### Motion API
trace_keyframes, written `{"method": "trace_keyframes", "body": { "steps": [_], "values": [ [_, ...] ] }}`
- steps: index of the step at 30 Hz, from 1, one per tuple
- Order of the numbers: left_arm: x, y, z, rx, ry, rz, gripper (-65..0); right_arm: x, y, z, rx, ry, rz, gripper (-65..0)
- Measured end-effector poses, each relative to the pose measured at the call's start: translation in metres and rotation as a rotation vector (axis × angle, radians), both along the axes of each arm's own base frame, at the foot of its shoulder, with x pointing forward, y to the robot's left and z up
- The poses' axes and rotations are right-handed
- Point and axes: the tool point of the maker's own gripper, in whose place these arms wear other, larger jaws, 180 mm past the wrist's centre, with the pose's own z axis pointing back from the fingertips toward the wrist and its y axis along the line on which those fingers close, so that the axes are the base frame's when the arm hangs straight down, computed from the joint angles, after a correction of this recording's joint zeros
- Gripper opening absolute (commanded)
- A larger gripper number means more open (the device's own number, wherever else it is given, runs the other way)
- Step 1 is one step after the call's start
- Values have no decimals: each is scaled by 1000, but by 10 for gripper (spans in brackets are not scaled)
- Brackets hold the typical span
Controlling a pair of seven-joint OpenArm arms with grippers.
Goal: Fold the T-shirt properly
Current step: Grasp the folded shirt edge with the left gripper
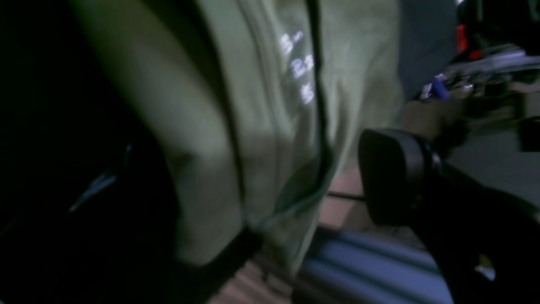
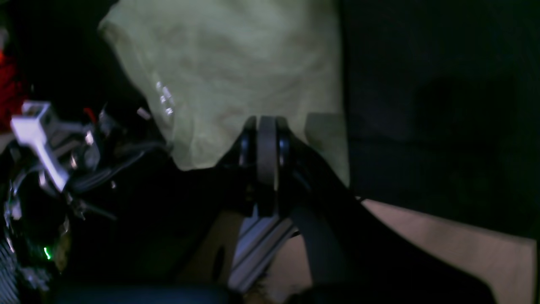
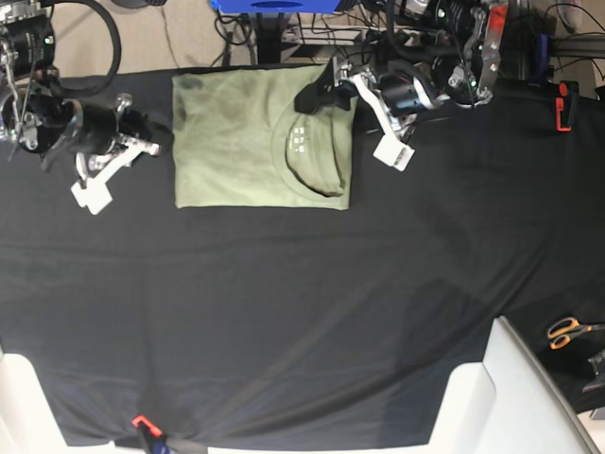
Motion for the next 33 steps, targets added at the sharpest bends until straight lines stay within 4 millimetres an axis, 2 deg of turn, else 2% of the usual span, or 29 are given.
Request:
{"method": "trace_keyframes", "body": {
  "steps": [5,7,11,14,16,20,24,26,28,31,33],
  "values": [
    [7,-7,-6,-47,21,32,0,-9,-11,-16,-126,-9,46,-648],
    [9,-9,-6,-57,18,22,0,-12,-10,-20,-148,-4,46,-648],
    [20,-16,-4,-68,12,34,0,-16,-13,-24,-182,-4,62,-648],
    [18,-14,-1,-33,-3,18,0,-15,-13,-23,-179,-19,83,-648],
    [12,4,1,11,-5,23,0,-16,-11,-23,-176,-22,89,-648],
    [23,67,4,120,4,226,0,-15,-12,-23,-179,-23,89,-648],
    [35,89,6,164,6,307,0,-15,-12,-22,-177,-24,89,-648],
    [40,87,5,169,13,308,0,-15,-11,-22,-176,-24,89,-648],
    [52,76,4,148,7,290,0,-15,-11,-22,-176,-24,89,-648],
    [65,45,0,99,9,235,0,-15,-11,-22,-175,-24,89,-648],
    [65,24,-4,51,27,236,0,-15,-11,-22,-176,-25,90,-648]
  ]
}}
